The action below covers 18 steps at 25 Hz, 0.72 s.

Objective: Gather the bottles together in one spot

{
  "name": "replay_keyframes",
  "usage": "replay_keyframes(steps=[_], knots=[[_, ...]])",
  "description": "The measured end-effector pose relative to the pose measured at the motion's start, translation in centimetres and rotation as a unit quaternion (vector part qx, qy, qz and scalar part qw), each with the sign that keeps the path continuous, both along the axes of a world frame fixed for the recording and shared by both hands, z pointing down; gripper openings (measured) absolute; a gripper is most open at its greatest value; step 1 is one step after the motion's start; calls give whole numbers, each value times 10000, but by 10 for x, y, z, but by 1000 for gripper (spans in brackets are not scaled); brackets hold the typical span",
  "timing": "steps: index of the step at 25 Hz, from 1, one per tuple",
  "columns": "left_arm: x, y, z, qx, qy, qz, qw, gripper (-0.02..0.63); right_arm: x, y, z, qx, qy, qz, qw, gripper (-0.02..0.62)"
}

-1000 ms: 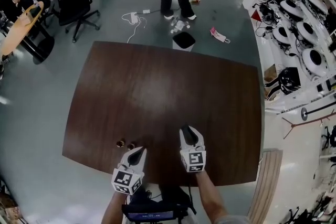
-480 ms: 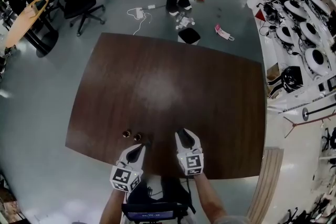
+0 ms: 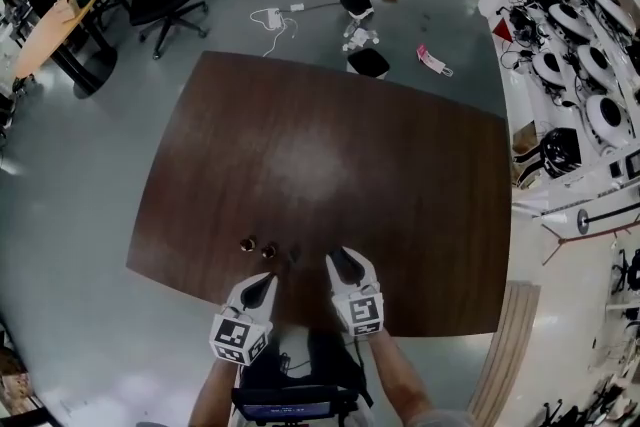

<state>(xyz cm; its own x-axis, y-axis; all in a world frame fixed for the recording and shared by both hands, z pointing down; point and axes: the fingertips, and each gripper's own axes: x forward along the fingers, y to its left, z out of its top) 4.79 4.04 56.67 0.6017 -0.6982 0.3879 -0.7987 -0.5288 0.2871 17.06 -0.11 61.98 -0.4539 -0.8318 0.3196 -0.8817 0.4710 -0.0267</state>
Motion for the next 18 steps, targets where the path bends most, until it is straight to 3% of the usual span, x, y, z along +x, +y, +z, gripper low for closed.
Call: replay_keyframes(steps=[18], knots=[[-34, 11, 21, 28, -25, -188, 9998, 2, -36, 13, 15, 108, 222, -335, 9991, 105]])
